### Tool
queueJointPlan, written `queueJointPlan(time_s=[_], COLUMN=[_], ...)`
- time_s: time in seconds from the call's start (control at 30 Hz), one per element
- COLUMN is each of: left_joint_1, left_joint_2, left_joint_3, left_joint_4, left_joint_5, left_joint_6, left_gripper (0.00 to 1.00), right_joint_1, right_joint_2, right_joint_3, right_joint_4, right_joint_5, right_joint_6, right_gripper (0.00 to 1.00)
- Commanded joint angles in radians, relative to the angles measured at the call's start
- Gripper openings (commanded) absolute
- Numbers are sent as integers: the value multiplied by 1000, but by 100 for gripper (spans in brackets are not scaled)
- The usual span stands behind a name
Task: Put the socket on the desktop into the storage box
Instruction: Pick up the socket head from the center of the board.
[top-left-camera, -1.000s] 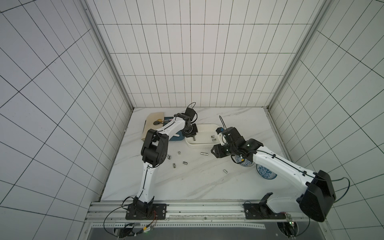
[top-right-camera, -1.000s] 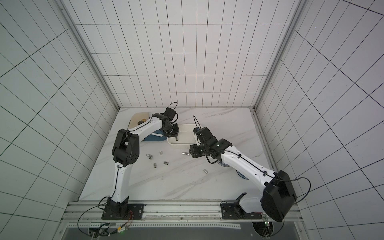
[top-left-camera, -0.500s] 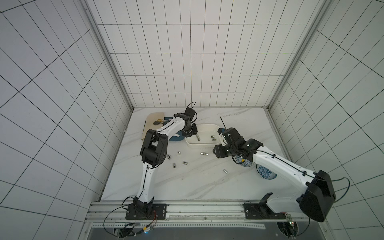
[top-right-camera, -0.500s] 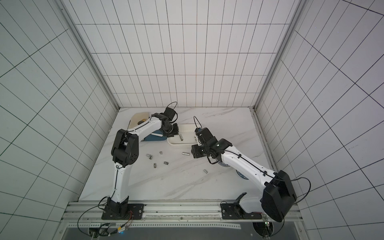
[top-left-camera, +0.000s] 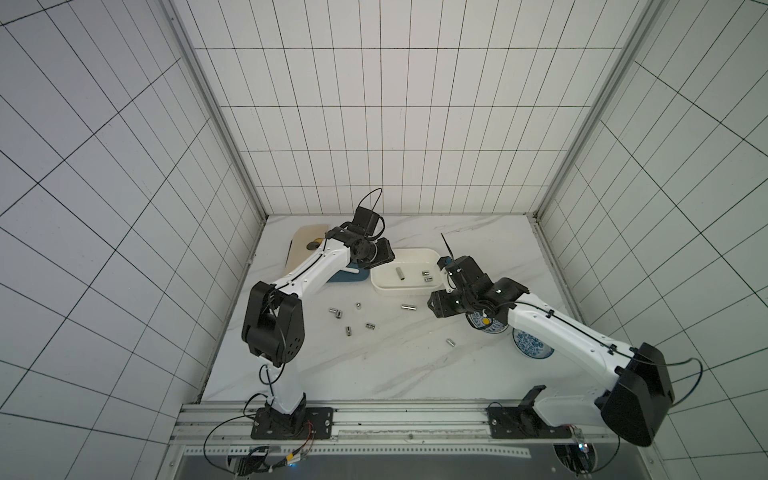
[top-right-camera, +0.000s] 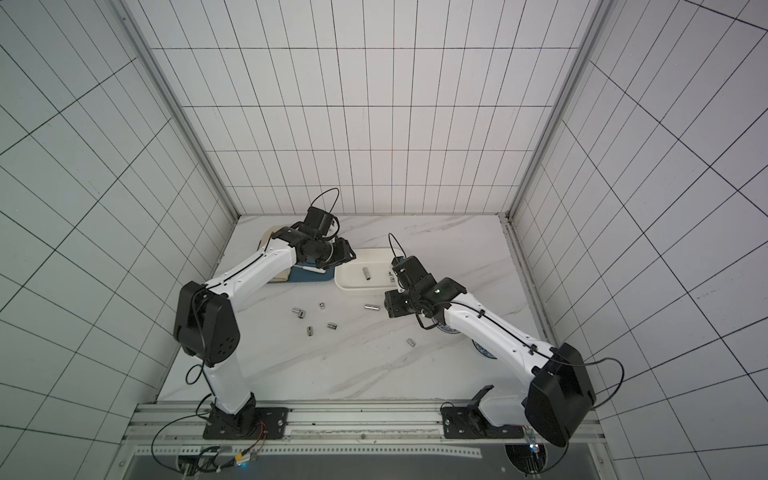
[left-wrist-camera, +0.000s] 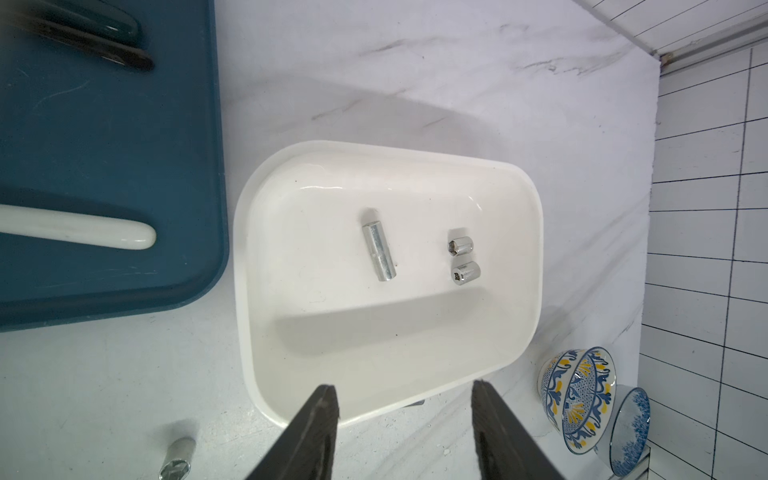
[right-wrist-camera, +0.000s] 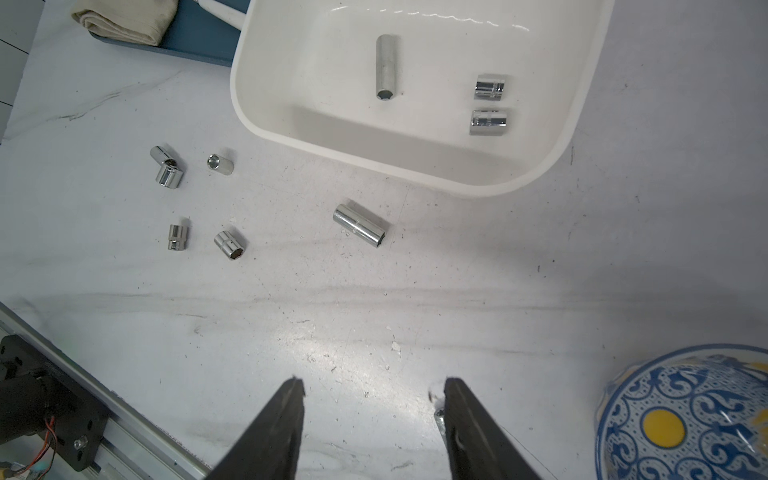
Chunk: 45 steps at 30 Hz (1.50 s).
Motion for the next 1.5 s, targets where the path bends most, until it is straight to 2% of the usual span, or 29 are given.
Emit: queueJointPlan(time_s=[0.0,0.2,0.63,0.97,1.17,1.3,1.47], left_joint_1=[-7,-6,-27,-33,-37,-38,-37], left_joint_2=[-61,-185,-372,-428,-451,-464,-470], left_joint_3=[-71,-221,-461,-540,-592,-633,-670], left_joint_4=[51,121,170,128,107,106,115], left_joint_5=[48,137,202,238,285,358,354], left_joint_6=[34,59,71,106,124,135,124], left_gripper=[56,60,61,61,60,60,60], right_joint_1=[-7,-7,-9,-11,-11,-12,-18], right_joint_2=[-24,-50,-113,-123,-72,-27,29], right_joint_3=[10,-13,-120,-190,-209,-217,-224], right_joint_4=[-48,-68,-186,-216,-208,-195,-163], right_joint_5=[22,26,77,65,55,48,36], right_joint_6=[18,41,128,138,133,125,120], right_gripper=[57,59,58,56,54,53,51])
